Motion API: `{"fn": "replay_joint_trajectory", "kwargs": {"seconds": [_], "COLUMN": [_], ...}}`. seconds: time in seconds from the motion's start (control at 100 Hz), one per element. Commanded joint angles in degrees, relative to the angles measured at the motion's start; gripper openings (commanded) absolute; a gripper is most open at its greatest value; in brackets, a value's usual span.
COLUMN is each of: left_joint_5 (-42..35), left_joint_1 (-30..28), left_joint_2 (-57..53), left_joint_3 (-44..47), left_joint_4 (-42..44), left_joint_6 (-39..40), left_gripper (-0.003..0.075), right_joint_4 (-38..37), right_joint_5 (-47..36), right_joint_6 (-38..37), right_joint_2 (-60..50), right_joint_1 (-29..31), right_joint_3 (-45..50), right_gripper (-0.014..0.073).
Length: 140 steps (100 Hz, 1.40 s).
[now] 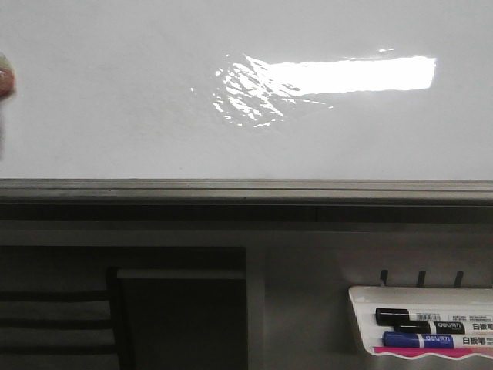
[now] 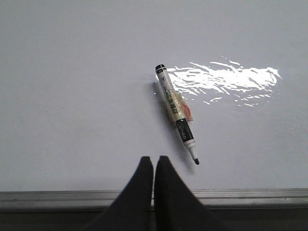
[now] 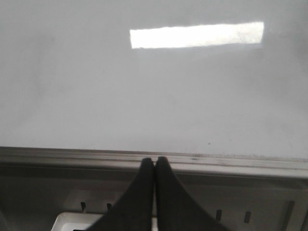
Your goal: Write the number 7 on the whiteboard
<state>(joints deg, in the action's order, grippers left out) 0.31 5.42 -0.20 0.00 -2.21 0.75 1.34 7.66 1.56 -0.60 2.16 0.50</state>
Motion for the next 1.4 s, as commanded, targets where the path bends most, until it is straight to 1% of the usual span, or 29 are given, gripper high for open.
{"fn": "replay_joint_trajectory", "kwargs": {"seconds": [0.0, 0.12, 0.22, 0.29, 0.37, 0.58, 0.68, 0.76, 0.84, 1.02, 1.39], "left_joint_5": [-5.1, -5.7, -4.8, -2.1, 2.7, 12.8, 15.3, 15.7, 15.6, 15.3, 15.3], "left_joint_1": [0.0, 0.0, 0.0, 0.0, 0.0, 0.0, 0.0, 0.0, 0.0, 0.0, 0.0], "left_joint_2": [-1.8, -1.8, -1.7, -1.1, 1.1, 12.2, 18.2, 22.4, 26.2, 30.1, 31.0], "left_joint_3": [2.0, 0.6, -2.7, -6.5, -11.5, -24.0, -28.6, -31.4, -32.7, -32.7, -32.7], "left_joint_4": [-1.3, -1.2, -2.1, -4.6, -4.8, -3.6, -1.9, -1.0, -1.1, -1.1, -1.3], "left_joint_6": [0.3, 0.3, 0.3, 0.5, 0.5, 0.5, 0.5, 0.5, 0.5, 0.5, 0.5], "left_gripper": [-0.002, -0.002, -0.002, -0.002, -0.002, -0.002, -0.002, -0.002, -0.002, -0.002, -0.002], "right_joint_4": [0.1, 1.3, 1.7, 1.7, 1.7, 1.7, 1.7, 1.7, 1.7, 1.7, 1.7], "right_joint_5": [-6.1, -4.7, -2.7, -0.5, 2.7, 11.1, 13.9, 14.7, 14.3, 13.4, 14.1], "right_joint_6": [-0.1, -0.1, -0.1, -0.1, -0.1, -0.1, -0.1, -0.1, -0.1, -0.1, -0.1], "right_joint_2": [-1.1, -1.1, -1.1, -0.7, 0.7, 10.7, 16.6, 21.2, 24.9, 28.9, 30.2], "right_joint_1": [0.3, 0.3, 0.3, 0.3, 0.3, 0.3, 0.3, 0.3, 0.3, 0.3, 0.3], "right_joint_3": [1.6, -0.3, -3.5, -6.4, -10.6, -22.4, -27.1, -30.1, -31.6, -31.7, -31.7], "right_gripper": [-0.0071, -0.0071, -0.0071, -0.0071, -0.0071, -0.0071, -0.0071, -0.0071, -0.0071, -0.0071, -0.0071]}}
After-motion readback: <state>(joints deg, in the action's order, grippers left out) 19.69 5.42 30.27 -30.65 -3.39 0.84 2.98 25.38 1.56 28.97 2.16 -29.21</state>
